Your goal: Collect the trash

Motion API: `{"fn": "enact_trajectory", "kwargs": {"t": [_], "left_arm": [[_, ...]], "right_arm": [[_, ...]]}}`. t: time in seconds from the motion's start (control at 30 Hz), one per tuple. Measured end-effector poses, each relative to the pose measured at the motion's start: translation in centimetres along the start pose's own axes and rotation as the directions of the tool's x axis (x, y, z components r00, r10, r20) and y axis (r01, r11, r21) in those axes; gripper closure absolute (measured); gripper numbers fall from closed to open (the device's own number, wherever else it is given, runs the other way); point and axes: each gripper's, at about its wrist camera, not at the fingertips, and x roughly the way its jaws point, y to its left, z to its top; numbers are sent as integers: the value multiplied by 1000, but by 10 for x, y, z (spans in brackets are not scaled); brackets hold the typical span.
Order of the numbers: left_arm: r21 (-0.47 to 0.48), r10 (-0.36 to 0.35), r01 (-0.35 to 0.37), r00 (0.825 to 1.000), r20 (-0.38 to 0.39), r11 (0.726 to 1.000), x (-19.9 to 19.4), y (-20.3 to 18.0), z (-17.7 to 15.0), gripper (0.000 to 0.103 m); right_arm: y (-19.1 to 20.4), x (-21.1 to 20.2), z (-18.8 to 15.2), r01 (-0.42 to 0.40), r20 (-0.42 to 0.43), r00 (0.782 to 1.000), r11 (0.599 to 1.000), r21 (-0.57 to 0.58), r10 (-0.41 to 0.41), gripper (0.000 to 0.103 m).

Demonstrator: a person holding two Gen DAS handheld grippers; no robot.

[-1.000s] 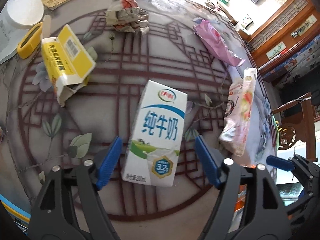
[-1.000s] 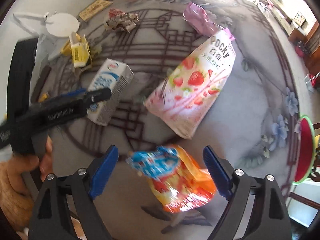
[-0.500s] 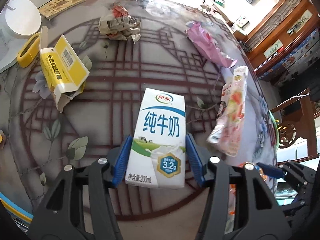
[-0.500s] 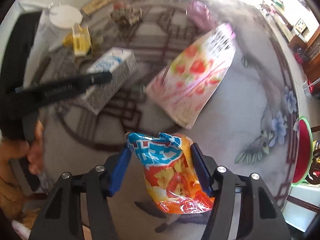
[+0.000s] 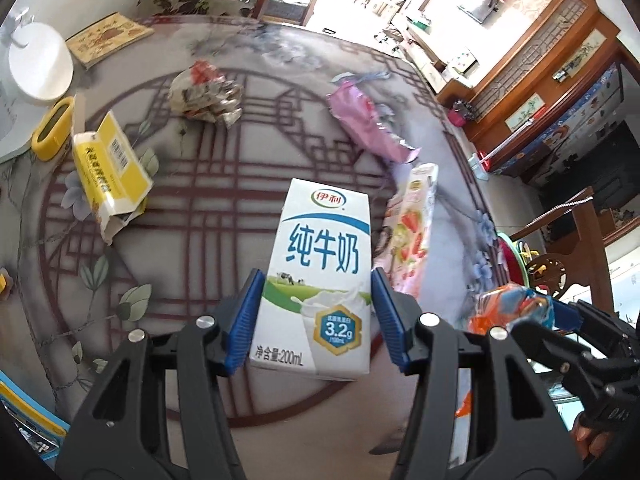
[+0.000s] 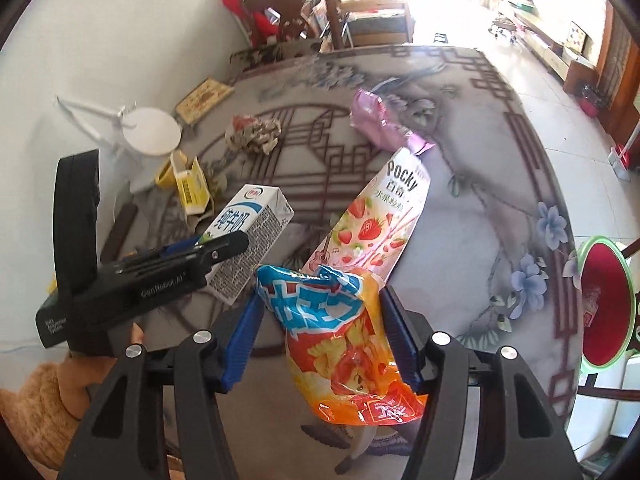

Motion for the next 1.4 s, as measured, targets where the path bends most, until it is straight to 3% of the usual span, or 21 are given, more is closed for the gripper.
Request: {"fn": "enact_trajectory", "kwargs": {"t": [0.4,0.97,1.4], "left_arm": [[81,-29,30,999,-14,996,7,-61,-5,50],[154,-39,48,998,-57,987,35,-147,-18,50],[148,-17,29,997,-78,989,55,-178,-18,50]], "right_arm": [[-54,-28,-19,-13,25,1000,993,114,10,45],[-127,-59,-40,-27,39,999,982,185,20,45],[-175,-66,-37,-49,37,998,974,223,42,45]]}}
